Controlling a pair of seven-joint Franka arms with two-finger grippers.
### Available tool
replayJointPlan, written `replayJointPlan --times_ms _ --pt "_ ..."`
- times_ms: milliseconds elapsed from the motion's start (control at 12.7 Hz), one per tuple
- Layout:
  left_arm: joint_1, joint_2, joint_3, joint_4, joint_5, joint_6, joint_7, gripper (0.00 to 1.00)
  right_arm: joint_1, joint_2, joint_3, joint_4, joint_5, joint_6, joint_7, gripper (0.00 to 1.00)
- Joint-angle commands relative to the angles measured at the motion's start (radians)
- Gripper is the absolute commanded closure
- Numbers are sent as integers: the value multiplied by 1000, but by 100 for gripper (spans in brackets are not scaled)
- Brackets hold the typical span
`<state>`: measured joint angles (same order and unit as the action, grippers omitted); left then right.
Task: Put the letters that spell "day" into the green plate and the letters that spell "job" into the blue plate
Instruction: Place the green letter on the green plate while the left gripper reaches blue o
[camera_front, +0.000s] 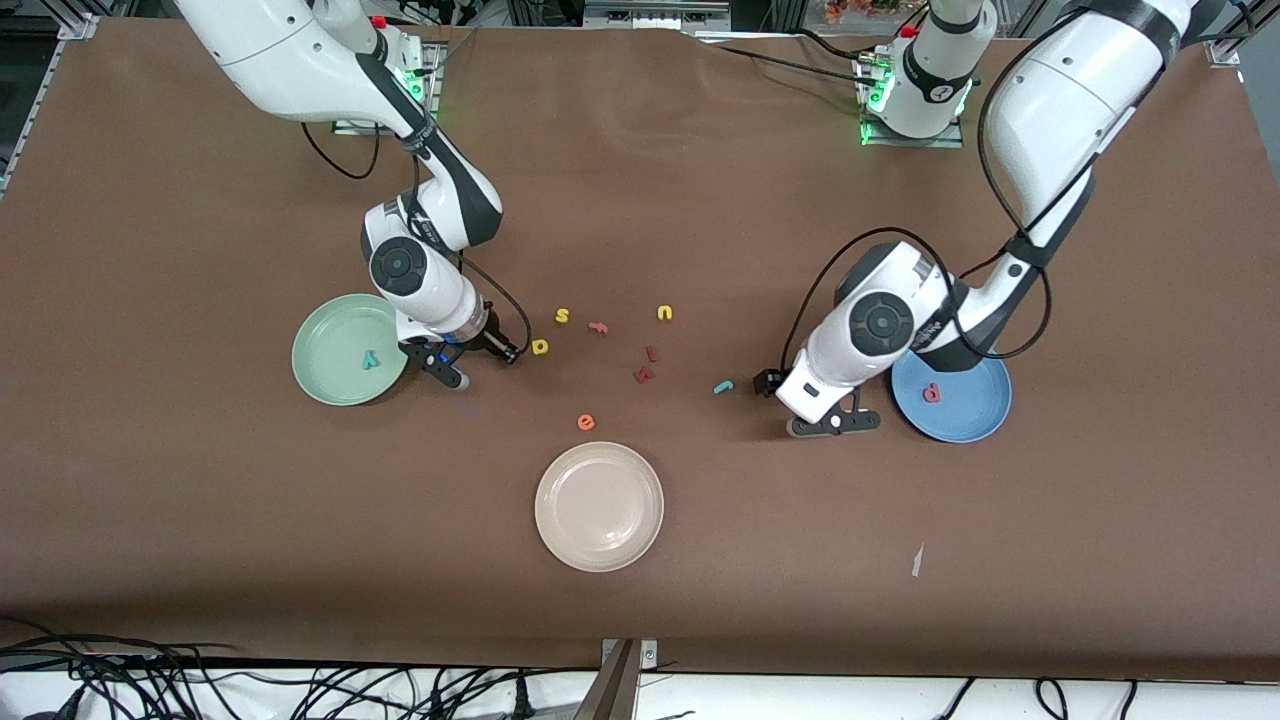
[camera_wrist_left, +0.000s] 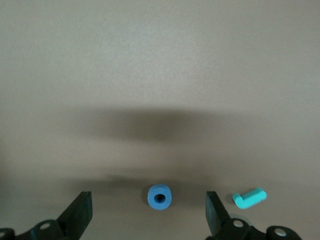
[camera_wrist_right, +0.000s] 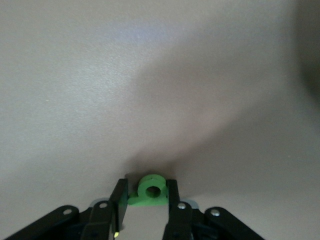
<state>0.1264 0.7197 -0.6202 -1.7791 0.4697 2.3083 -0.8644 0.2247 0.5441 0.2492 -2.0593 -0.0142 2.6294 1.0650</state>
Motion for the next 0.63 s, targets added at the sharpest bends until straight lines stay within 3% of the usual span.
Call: replayJointPlan --times_ms 0,314,549 --pt "-17 -13 2 -46 99 34 -145 1 8 5 -11 8 -24 1 6 96" --pt "-19 7 -1 -63 87 34 -168 22 5 -44 -25 102 -29 -225 -13 97" --pt "-24 33 -1 -51 84 34 -168 29 4 -116 -111 113 -33 -397 -222 96"
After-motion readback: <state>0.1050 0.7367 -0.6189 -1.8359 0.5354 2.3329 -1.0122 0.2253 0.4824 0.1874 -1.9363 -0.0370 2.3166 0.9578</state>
